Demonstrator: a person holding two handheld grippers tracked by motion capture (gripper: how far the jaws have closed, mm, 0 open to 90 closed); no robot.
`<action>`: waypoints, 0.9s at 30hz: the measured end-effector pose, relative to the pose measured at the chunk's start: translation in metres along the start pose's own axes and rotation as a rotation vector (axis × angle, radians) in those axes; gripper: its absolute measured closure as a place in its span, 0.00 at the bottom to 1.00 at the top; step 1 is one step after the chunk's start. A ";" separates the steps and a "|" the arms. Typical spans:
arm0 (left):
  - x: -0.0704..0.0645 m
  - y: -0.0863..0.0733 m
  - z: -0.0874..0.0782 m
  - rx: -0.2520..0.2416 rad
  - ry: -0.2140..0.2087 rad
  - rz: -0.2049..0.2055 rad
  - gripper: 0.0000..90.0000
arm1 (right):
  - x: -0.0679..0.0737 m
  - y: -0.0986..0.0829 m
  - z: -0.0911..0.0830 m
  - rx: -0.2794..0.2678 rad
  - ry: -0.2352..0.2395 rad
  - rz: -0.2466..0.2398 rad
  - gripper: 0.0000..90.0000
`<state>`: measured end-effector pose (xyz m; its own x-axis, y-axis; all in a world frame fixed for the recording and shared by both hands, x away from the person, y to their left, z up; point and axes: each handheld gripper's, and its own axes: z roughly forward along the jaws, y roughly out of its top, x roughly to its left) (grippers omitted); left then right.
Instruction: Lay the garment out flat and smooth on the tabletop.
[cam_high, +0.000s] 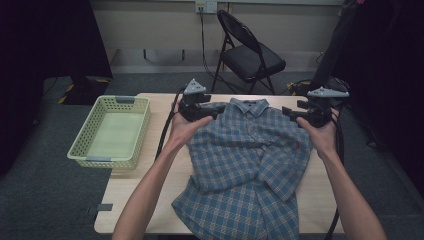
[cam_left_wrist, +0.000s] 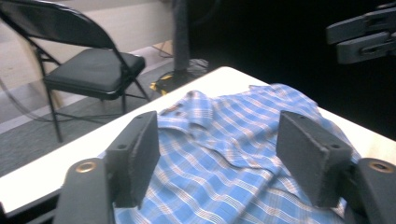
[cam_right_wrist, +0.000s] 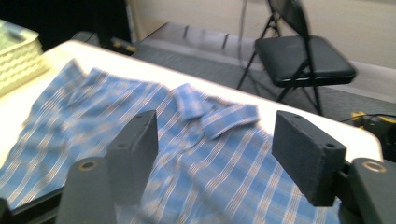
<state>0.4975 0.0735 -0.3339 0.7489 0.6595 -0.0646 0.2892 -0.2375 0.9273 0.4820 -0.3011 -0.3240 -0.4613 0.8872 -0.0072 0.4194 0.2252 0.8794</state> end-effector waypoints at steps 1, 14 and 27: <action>-0.004 -0.004 0.001 0.013 -0.010 0.002 0.33 | 0.003 -0.004 -0.001 0.007 0.008 0.001 0.35; -0.038 -0.061 0.002 0.094 -0.069 0.026 0.26 | 0.037 -0.061 -0.023 0.011 0.166 -0.013 0.39; -0.048 -0.135 0.029 0.295 -0.109 0.023 0.42 | 0.078 -0.134 0.003 0.180 0.256 -0.078 0.61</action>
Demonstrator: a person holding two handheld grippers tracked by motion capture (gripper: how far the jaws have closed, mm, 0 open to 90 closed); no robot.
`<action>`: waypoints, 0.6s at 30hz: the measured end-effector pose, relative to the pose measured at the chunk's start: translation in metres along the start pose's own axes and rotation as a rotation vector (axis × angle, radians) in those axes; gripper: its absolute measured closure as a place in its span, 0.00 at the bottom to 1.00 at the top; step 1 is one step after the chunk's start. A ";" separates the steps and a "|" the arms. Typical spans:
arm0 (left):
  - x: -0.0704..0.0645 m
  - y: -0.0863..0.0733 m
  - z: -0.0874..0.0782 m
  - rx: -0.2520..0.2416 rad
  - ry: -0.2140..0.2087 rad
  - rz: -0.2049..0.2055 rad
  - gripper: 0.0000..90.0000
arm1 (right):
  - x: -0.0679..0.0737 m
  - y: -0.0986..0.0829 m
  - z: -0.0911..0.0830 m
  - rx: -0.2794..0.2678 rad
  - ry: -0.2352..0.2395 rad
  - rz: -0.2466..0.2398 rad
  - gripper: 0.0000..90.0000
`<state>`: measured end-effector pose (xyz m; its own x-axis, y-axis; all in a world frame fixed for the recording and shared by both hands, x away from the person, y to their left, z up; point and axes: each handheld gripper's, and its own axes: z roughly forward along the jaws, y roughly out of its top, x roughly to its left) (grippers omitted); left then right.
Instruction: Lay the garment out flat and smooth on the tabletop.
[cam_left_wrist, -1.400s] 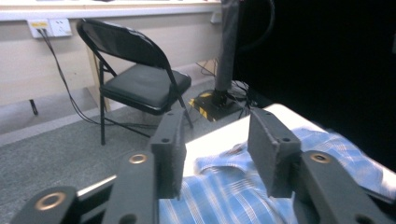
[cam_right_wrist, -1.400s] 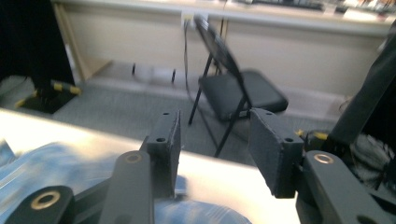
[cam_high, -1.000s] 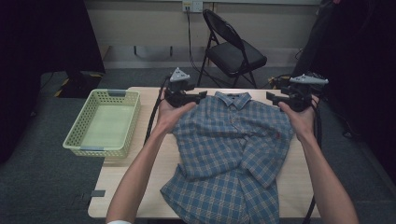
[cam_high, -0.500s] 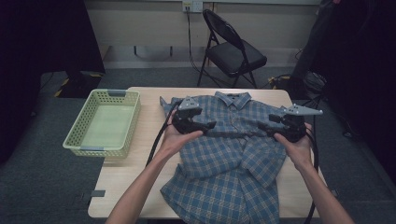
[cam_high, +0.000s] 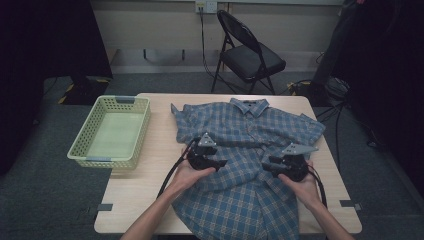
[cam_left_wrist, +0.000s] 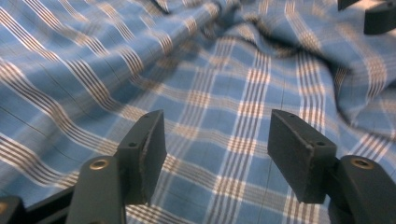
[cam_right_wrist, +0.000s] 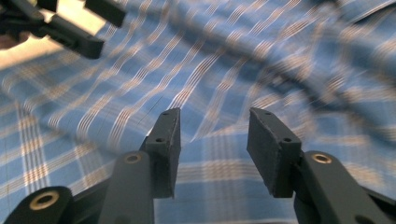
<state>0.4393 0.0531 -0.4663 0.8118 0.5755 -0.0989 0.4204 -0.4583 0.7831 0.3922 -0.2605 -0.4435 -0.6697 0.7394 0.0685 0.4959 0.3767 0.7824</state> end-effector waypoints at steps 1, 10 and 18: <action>-0.001 -0.003 0.003 0.014 0.005 0.012 0.44 | 0.004 -0.009 0.006 0.012 0.017 0.000 0.61; -0.003 -0.022 0.018 0.070 0.034 0.048 0.44 | 0.005 -0.025 0.024 0.102 -0.058 -0.015 0.59; -0.010 -0.030 0.012 0.052 0.064 0.050 0.44 | -0.007 -0.035 0.020 0.152 -0.132 0.022 0.57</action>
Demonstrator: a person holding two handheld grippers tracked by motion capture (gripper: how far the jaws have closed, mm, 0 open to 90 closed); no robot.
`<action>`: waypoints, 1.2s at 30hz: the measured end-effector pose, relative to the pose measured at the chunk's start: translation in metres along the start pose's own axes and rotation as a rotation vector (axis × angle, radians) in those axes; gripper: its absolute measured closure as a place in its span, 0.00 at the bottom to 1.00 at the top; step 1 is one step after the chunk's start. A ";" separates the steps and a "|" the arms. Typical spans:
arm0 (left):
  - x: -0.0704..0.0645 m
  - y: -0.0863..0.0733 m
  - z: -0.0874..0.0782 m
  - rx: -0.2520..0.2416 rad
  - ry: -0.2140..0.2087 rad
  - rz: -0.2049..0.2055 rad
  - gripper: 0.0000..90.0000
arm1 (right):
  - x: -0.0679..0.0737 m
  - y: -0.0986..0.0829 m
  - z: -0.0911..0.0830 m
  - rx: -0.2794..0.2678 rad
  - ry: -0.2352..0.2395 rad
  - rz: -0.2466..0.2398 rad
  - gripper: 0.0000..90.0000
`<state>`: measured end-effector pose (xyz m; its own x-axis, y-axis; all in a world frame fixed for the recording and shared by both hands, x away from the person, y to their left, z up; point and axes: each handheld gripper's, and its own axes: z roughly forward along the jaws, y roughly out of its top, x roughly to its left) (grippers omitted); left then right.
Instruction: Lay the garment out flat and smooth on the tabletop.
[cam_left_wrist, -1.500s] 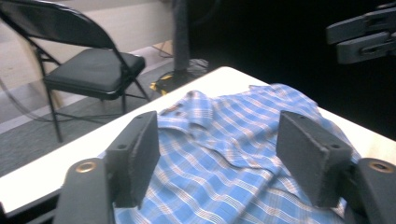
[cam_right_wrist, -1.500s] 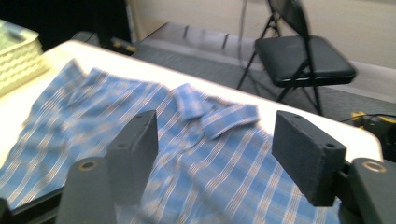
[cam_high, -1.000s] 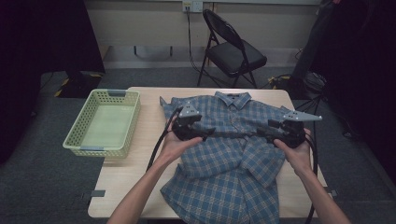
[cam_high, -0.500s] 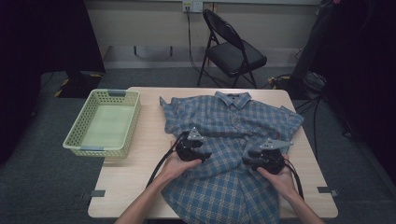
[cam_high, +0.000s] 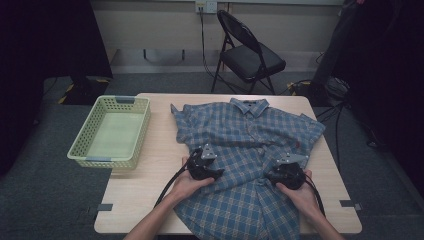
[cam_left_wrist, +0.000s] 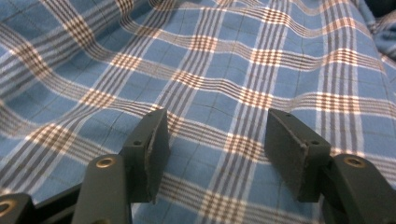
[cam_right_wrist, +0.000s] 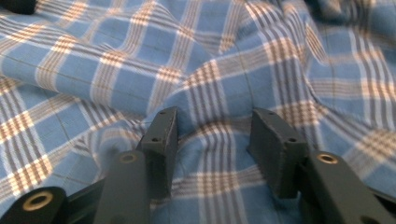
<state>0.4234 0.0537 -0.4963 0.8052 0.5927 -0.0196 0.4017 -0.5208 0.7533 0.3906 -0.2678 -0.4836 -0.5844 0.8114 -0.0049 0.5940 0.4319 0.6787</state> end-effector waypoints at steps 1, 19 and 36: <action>-0.002 -0.002 -0.001 -0.004 -0.001 0.003 0.44 | -0.002 -0.003 -0.001 -0.008 0.006 0.011 0.57; -0.057 -0.033 -0.034 -0.016 -0.047 0.014 0.44 | 0.013 -0.044 -0.033 -0.060 0.050 0.015 0.58; -0.076 -0.020 -0.059 -0.033 -0.088 0.047 0.43 | 0.034 -0.045 -0.067 -0.022 0.152 -0.005 0.51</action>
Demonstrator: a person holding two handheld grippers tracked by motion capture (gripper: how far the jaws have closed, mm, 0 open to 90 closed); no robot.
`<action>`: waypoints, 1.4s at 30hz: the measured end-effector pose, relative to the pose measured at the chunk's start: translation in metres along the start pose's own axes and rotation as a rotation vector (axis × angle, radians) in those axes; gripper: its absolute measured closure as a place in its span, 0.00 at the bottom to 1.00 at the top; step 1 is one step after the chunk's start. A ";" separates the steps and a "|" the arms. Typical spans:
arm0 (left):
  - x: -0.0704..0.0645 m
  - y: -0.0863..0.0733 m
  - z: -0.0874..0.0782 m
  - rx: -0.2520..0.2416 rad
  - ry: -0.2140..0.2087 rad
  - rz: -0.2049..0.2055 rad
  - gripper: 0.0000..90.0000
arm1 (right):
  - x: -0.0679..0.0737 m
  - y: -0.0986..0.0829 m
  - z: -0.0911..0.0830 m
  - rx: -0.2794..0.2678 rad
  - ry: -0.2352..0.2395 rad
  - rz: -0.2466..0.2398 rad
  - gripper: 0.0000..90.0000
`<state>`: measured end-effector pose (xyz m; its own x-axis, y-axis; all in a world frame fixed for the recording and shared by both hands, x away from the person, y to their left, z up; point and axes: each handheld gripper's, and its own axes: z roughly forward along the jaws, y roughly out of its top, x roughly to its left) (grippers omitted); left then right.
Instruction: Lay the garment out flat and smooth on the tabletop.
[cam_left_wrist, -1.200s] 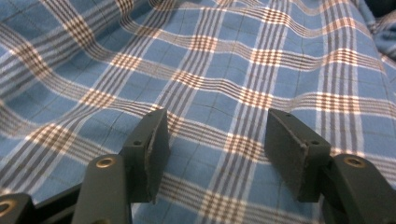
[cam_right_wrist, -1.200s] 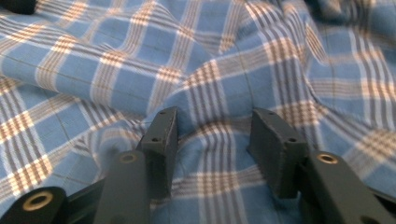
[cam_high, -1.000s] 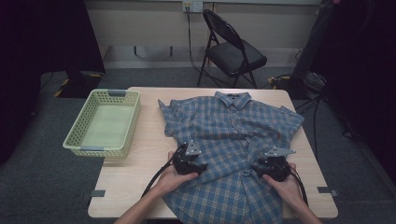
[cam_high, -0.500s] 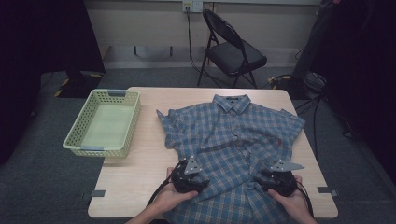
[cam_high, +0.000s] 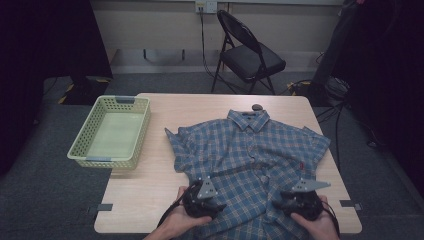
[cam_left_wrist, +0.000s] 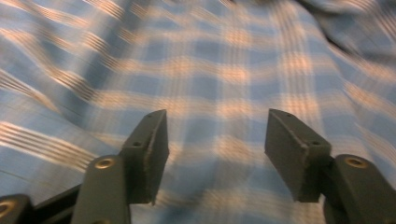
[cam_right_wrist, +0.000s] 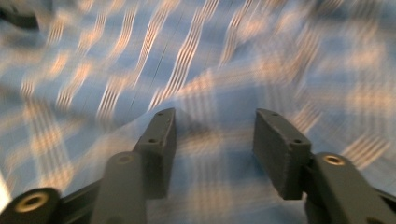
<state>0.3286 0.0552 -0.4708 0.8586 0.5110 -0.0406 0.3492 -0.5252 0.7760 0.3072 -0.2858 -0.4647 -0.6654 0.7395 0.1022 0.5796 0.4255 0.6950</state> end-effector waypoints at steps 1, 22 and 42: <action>0.008 0.006 0.002 -0.014 0.010 -0.028 0.42 | -0.008 0.011 0.001 -0.031 -0.011 -0.002 0.51; 0.058 0.015 0.047 0.102 0.119 -0.068 0.35 | -0.048 0.039 0.067 -0.027 -0.205 0.059 0.45; 0.002 -0.022 0.007 0.075 -0.002 -0.025 0.36 | 0.031 -0.032 0.010 -0.040 -0.224 0.074 0.45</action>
<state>0.3251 0.0631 -0.4918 0.8499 0.5235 -0.0604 0.3977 -0.5619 0.7253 0.2727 -0.2717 -0.4913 -0.4980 0.8671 -0.0038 0.6006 0.3481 0.7198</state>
